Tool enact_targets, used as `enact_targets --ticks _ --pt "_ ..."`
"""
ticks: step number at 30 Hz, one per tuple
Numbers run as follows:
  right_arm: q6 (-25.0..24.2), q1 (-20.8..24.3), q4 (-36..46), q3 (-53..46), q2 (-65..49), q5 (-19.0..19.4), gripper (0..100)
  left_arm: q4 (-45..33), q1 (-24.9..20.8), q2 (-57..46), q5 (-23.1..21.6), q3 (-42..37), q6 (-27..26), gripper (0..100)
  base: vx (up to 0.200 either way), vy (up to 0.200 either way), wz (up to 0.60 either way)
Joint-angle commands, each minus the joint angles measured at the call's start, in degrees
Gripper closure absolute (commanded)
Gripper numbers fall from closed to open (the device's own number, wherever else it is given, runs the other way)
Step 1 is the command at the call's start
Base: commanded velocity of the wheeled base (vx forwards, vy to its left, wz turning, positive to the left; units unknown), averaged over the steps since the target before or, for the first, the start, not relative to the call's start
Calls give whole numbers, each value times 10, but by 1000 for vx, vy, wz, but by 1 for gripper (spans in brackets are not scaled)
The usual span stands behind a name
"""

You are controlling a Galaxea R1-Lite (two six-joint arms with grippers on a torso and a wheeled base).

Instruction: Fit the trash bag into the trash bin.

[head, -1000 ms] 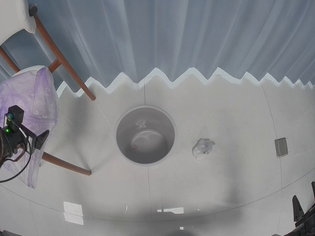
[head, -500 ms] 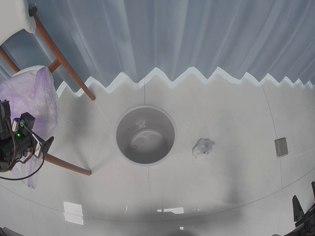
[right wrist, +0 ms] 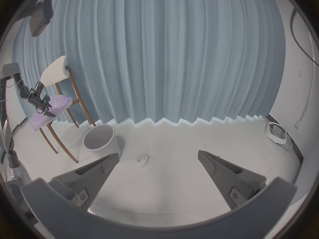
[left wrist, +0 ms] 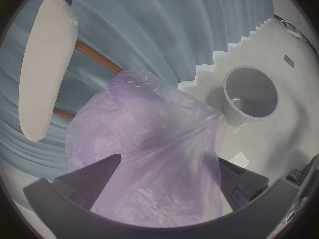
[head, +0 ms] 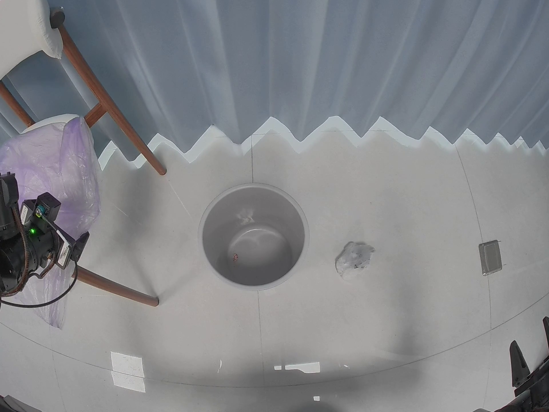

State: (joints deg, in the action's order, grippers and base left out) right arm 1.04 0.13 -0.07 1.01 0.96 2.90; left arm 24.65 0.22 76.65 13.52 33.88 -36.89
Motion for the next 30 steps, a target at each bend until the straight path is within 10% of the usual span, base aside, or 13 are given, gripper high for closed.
enact_targets --ticks 1,3,4,17,25,30 --pt "0 0 0 -10 -10 0 0 0 8 2 -1 12 1 0 0 0 0" --pt "0 0 0 -10 -10 0 0 0 12 2 -3 18 1 0 0 0 0" --pt "0 0 0 -10 -10 0 0 0 11 2 -3 20 2 100 0 0 0" --pt "0 0 0 -10 -10 0 0 -3 12 -44 -38 23 30 100 0 0 0" --pt "-1 0 0 -10 -10 0 0 -1 0 -92 -100 30 168 100 0 0 0" --pt "-1 0 0 -10 -10 0 0 -2 -81 -101 -127 61 343 100 0 0 0"
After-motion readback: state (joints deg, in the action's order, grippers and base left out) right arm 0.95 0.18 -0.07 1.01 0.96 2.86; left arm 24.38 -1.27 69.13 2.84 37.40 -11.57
